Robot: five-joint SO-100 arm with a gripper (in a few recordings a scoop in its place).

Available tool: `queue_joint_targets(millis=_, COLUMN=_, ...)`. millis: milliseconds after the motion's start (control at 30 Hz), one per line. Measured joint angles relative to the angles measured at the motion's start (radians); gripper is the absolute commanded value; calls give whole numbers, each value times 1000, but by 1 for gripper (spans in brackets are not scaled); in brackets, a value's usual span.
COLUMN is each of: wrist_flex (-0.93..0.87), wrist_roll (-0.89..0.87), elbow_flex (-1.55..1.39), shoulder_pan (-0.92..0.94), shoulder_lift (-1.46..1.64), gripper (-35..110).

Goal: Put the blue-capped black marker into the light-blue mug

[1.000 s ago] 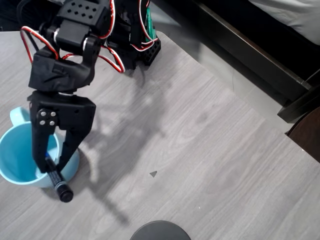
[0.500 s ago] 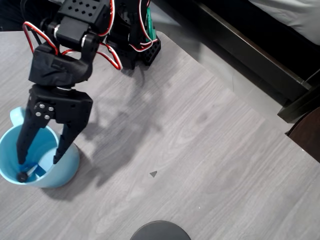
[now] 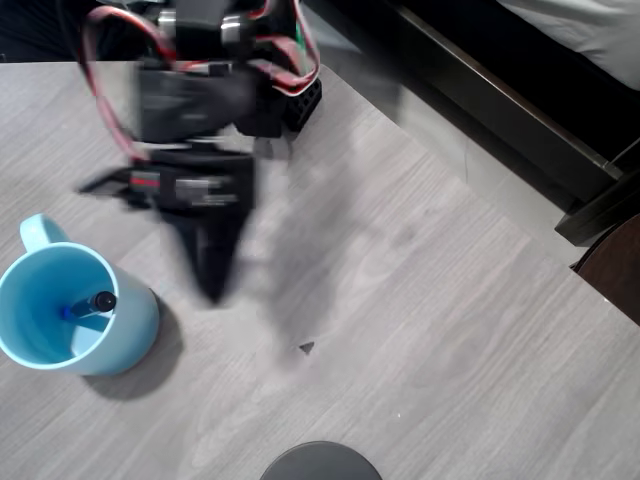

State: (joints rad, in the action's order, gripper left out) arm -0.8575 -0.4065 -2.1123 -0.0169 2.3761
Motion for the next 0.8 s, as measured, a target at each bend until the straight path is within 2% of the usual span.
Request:
queue_joint_targets(millis=267, wrist_flex=-38, wrist_roll=187, elbow_flex=-176, shoulder_pan=-48, shoulder_lift=126, gripper=0)
queue_joint_targets(millis=533, wrist_flex=-21, wrist_roll=390, elbow_flex=-512, shoulder_pan=29, shoulder_lift=480, gripper=0)
queue_joint_targets(millis=800, wrist_flex=-49, wrist_roll=439, elbow_flex=-683, shoulder_pan=35, shoulder_lift=653, gripper=0)
